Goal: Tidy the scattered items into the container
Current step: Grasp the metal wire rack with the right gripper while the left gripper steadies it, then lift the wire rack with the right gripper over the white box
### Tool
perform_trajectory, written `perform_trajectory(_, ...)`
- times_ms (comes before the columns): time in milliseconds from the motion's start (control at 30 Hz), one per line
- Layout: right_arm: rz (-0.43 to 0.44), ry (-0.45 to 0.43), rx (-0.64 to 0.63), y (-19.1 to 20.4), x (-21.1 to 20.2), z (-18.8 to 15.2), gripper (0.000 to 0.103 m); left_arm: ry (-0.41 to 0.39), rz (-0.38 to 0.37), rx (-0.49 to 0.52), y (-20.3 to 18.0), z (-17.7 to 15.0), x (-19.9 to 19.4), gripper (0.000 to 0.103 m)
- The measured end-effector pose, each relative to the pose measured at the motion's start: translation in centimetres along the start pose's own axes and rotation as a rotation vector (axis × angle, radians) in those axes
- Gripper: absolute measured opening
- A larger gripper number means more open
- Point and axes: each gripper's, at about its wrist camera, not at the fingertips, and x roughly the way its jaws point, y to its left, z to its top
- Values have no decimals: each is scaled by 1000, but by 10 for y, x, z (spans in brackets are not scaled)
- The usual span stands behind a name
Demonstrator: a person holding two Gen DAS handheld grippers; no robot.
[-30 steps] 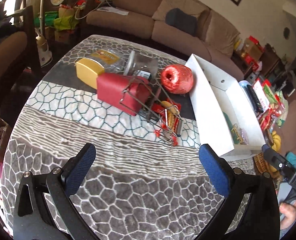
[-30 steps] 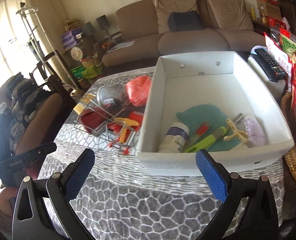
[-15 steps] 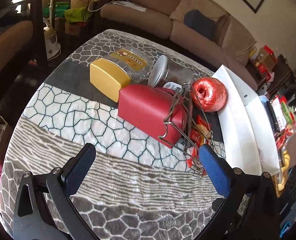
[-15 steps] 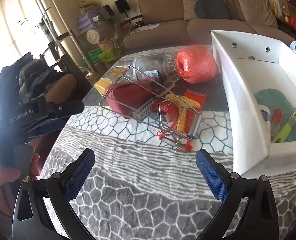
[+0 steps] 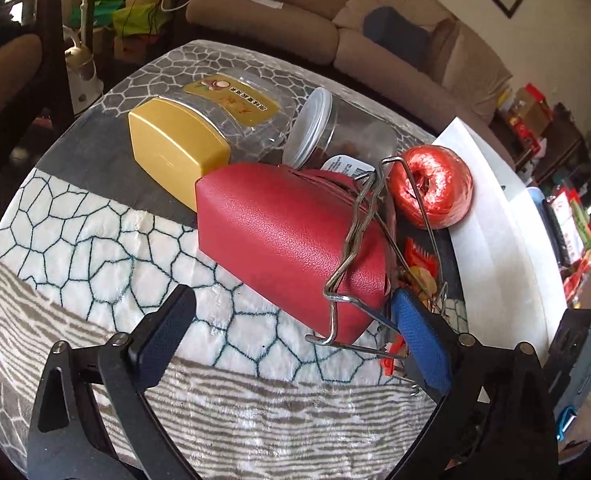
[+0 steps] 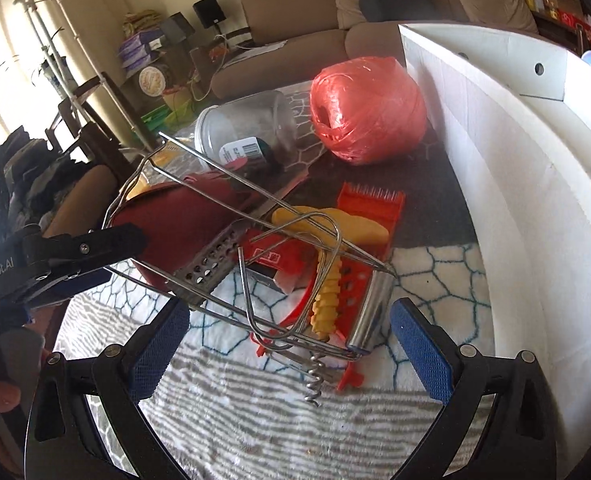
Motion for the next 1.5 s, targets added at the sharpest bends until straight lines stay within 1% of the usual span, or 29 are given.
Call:
perform_trajectory(33,24,6,39,-4,1,0,103,-2,-11,1,0,0,0,85)
perform_trajectory(100,120,10,169,-21,-3,-1,103,-6,-12,10,-2,0,-1,82)
perform_trajectory(133,158,14,229,-28,-6,-2,103,-9,-17,18,-4,-1,-2,77)
perform_trajectory(200,168,25,218,-27,-11,-1,103,-15,-27,31,-5,-1,-3,72)
perform_trajectory(233,161,25,210,-26,-15,1,103,-17,-33,40,-6,-2,-4,67)
perform_trajectory(267,132,25,197,-25,-17,2,103,-21,-38,49,-8,-2,-5,64)
perform_trajectory(300,117,33,183,-24,-18,5,100,-24,-39,60,-11,-3,-6,58)
perform_trajectory(333,107,33,172,-23,-19,7,95,-22,-36,72,-15,-3,-7,49)
perform_trajectory(367,84,35,158,-22,-19,10,93,-21,-29,87,-20,-3,-9,47)
perform_trajectory(400,52,45,144,-21,-17,12,87,-23,-17,104,-25,-4,-11,43)
perform_trajectory(433,39,63,136,-20,-14,13,82,-26,-13,120,-29,-4,-13,42)
perform_trajectory(500,27,87,129,-21,-10,12,80,-25,-25,122,-30,-3,-15,41)
perform_trajectory(567,17,97,119,-21,-8,13,81,-14,-21,119,-29,-4,-14,41)
perform_trajectory(633,13,154,151,-23,2,15,86,-11,-20,121,-28,-7,-14,41)
perform_trajectory(667,14,184,184,-26,7,16,86,-12,-23,118,-28,-9,-15,41)
perform_trajectory(700,5,186,185,-25,9,17,86,-12,-16,116,-26,-10,-16,41)
perform_trajectory(733,-13,180,154,-20,8,18,85,-13,-14,110,-24,-10,-17,41)
perform_trajectory(800,-15,179,138,-16,3,16,84,-6,-37,101,-20,-10,-21,41)
perform_trajectory(867,-23,175,128,-13,-5,14,83,-9,-38,114,-21,-13,-30,40)
perform_trajectory(933,-33,153,96,-5,-18,15,83,-32,-56,120,-24,-18,-46,40)
perform_trajectory(1067,-15,116,52,6,-50,21,83,-78,-82,141,-36,-18,-84,40)
perform_trajectory(1167,5,76,37,14,-77,33,83,-116,-96,169,-55,-10,-112,40)
perform_trajectory(1300,12,7,32,12,-116,57,83,-153,-130,211,-96,6,-137,40)
perform_trajectory(1367,10,-22,40,2,-135,69,83,-164,-146,238,-123,13,-140,40)
perform_trajectory(1433,13,-43,60,-13,-152,80,83,-171,-154,279,-158,18,-137,40)
perform_trajectory(1500,2,-65,86,-38,-168,89,83,-167,-170,314,-192,22,-127,40)
